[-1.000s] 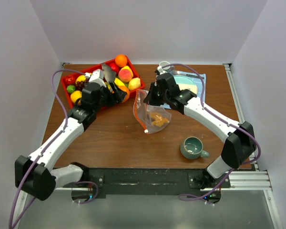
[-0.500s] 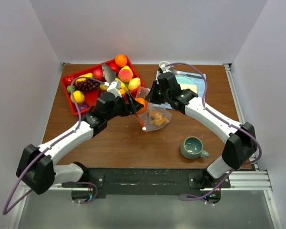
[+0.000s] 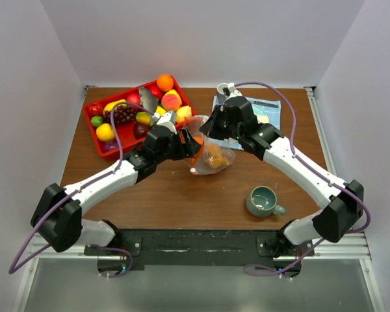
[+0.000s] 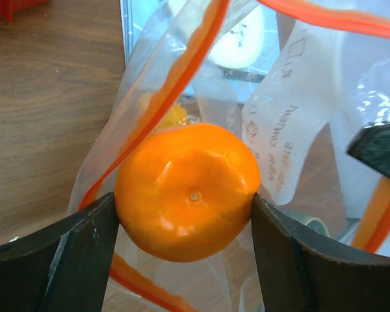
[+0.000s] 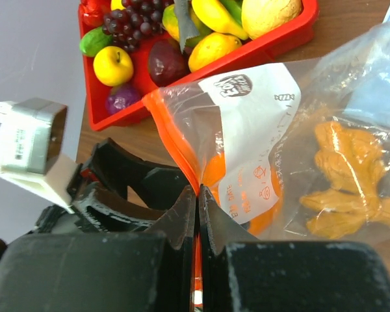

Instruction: Place the food in the zip-top bag and seal the zipper

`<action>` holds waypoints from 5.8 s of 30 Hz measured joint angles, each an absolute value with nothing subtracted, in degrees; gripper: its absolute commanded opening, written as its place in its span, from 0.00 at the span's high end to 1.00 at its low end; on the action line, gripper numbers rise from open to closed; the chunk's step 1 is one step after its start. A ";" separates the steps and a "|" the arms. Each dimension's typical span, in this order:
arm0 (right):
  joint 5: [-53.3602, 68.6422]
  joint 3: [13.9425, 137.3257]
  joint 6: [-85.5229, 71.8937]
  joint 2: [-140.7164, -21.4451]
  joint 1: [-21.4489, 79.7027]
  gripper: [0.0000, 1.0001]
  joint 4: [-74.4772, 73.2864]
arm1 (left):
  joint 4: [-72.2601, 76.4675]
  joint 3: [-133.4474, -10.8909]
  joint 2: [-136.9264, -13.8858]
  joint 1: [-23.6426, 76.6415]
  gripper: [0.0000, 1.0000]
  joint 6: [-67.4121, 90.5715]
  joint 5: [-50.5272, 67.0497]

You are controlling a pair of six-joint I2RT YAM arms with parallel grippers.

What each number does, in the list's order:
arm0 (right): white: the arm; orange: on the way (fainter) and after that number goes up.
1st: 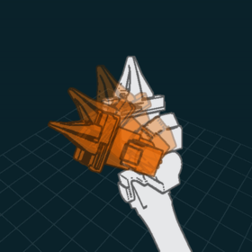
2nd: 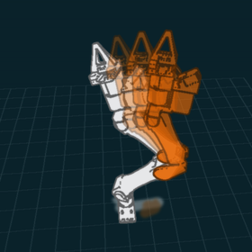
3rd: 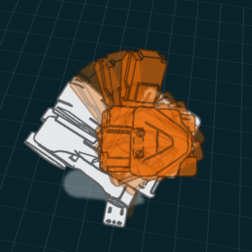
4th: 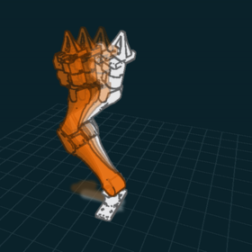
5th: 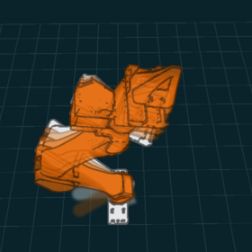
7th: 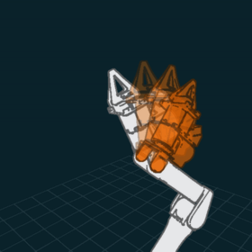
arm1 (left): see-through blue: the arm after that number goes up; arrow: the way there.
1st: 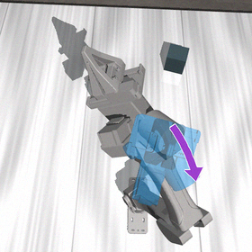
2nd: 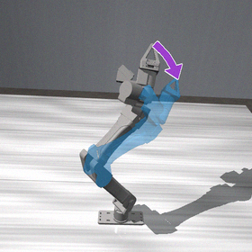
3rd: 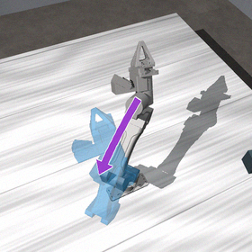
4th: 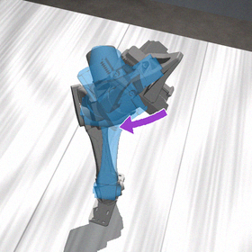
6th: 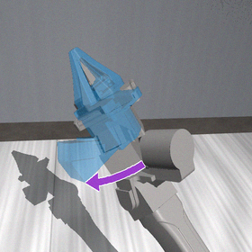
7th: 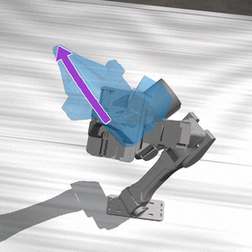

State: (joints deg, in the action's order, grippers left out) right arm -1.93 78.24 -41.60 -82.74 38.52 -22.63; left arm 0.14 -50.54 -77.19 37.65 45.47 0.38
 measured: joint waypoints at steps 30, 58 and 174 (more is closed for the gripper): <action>-6.44 77.97 -37.89 -83.13 38.04 1.00 -29.43 | -5.28 -56.29 -70.83 35.24 0.13 44.93 0.80; -4.38 74.22 -33.45 -84.99 34.20 1.00 -28.51 | -9.58 -67.20 -100.90 13.39 0.04 35.40 -22.28; -5.10 82.11 -31.88 -73.65 25.65 1.00 -38.92 | -8.38 -83.44 -98.39 22.09 0.02 29.21 -12.73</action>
State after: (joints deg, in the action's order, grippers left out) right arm -5.10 82.11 -31.88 -73.65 25.65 -38.92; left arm -8.38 -83.44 -98.39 22.09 29.21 -12.73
